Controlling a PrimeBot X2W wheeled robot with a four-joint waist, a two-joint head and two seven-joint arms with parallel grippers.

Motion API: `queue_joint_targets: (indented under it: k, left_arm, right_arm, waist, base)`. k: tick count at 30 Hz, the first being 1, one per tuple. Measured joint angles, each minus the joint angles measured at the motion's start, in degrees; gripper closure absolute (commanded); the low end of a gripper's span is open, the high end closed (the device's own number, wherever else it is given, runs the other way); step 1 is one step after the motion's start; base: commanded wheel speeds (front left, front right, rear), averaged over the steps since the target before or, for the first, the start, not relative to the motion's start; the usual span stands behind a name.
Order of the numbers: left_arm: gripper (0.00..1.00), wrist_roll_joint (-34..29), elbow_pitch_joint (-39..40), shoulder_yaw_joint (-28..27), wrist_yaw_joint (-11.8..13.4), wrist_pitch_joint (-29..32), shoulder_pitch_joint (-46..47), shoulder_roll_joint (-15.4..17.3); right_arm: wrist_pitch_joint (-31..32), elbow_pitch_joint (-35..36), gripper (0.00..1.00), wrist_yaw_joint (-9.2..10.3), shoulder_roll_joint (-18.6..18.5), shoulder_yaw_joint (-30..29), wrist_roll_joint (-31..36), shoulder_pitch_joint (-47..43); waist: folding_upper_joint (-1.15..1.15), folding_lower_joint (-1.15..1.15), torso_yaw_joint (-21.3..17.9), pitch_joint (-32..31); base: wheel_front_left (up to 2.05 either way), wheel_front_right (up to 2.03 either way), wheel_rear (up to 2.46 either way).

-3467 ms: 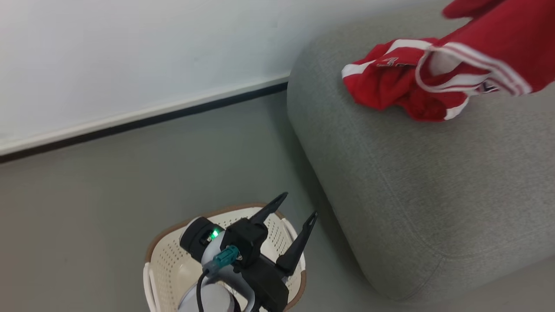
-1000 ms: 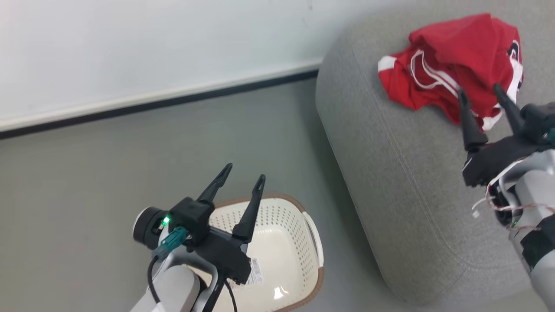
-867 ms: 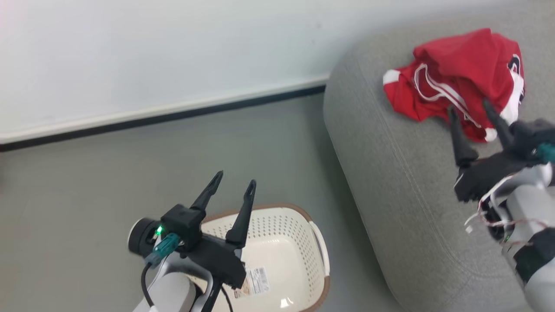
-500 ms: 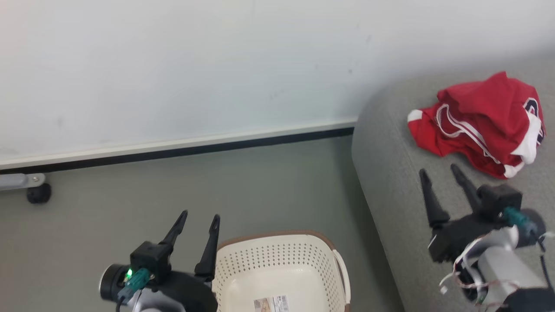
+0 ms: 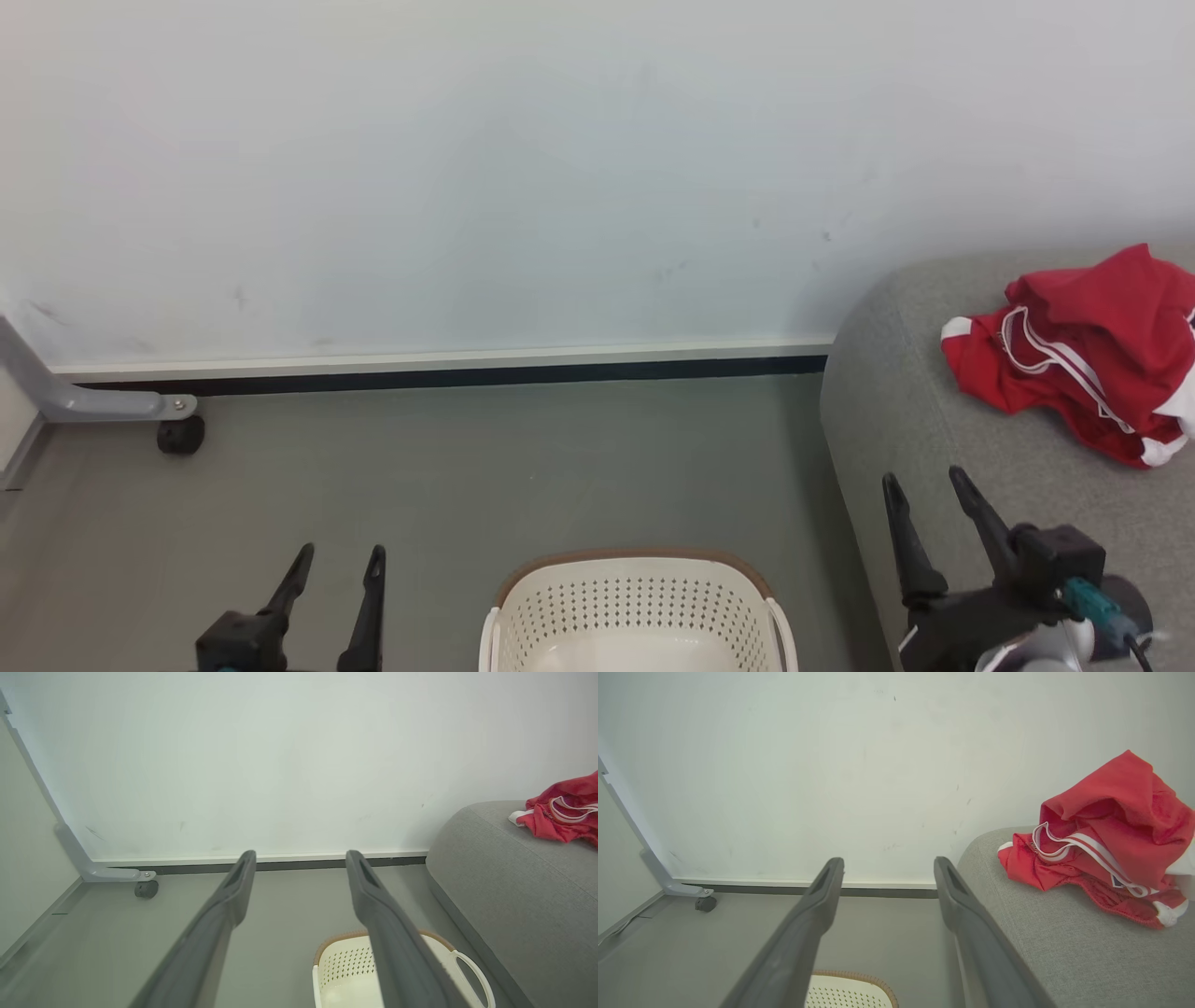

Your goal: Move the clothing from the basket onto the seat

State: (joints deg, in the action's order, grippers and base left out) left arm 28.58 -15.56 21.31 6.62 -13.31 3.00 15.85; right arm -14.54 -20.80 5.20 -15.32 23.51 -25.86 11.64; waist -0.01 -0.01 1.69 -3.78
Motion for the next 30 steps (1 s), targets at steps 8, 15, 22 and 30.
queue_joint_targets:
  k: [8, 15, 22, 30]
  left_arm:
    - [0.0, 0.0, 1.62, -3.92, 0.45, -0.52, -3.88, 0.46]
    - [0.0, 0.01, 3.12, -7.67, 0.49, -0.67, -8.7, 0.87]
    - [0.0, -0.08, 4.65, -10.63, 0.51, -0.91, -11.3, 0.16]
    - [0.0, -1.02, 6.01, -11.62, 0.51, -0.93, -12.11, -1.47]
  right_arm:
    - [0.0, 5.6, 0.0, 1.25, 0.01, -1.96, 0.22, -6.93]
    - [0.0, 9.32, 0.0, 1.62, 0.76, -2.88, 1.0, -10.77]
    - [0.0, 11.31, 0.0, 1.87, 1.26, -4.27, 1.3, -15.47]
    - [0.0, 13.21, 0.0, 1.93, 1.82, -5.95, 1.76, -17.3]
  waist:
    - [0.0, 0.0, 1.61, -1.44]
    - [0.01, 0.0, 1.54, -2.02]
    - [0.01, 0.01, 0.7, -2.15]
    - [0.01, 0.01, -0.07, -2.04]
  base:
    - [0.0, 0.0, 0.0]
    - [0.0, 0.0, 0.0]
    - [0.0, 0.0, 0.0]
    - [0.0, 0.0, 0.0]
